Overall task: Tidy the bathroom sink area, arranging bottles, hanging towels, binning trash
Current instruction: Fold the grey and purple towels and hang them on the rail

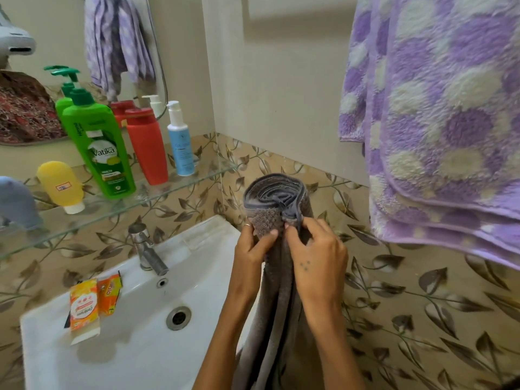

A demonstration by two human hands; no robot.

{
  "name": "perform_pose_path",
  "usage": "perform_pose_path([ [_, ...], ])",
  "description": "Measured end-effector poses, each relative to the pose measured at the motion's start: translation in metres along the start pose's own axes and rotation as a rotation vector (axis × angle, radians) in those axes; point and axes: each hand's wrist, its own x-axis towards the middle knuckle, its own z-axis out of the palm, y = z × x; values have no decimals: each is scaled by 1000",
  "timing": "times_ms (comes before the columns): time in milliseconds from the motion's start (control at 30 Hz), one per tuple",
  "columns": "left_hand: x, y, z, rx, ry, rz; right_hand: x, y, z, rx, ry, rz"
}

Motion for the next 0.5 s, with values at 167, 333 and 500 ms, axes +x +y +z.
perform_pose_path([
  [167,18,-9,-7,20,182,-111,2,11,-7,172,43,169],
  [333,42,-30,-28,563,383,-47,5,19,-23,135,231,247],
  [500,54,-42,-37,568,-41,228,-1,19,-27,82,248,206],
])
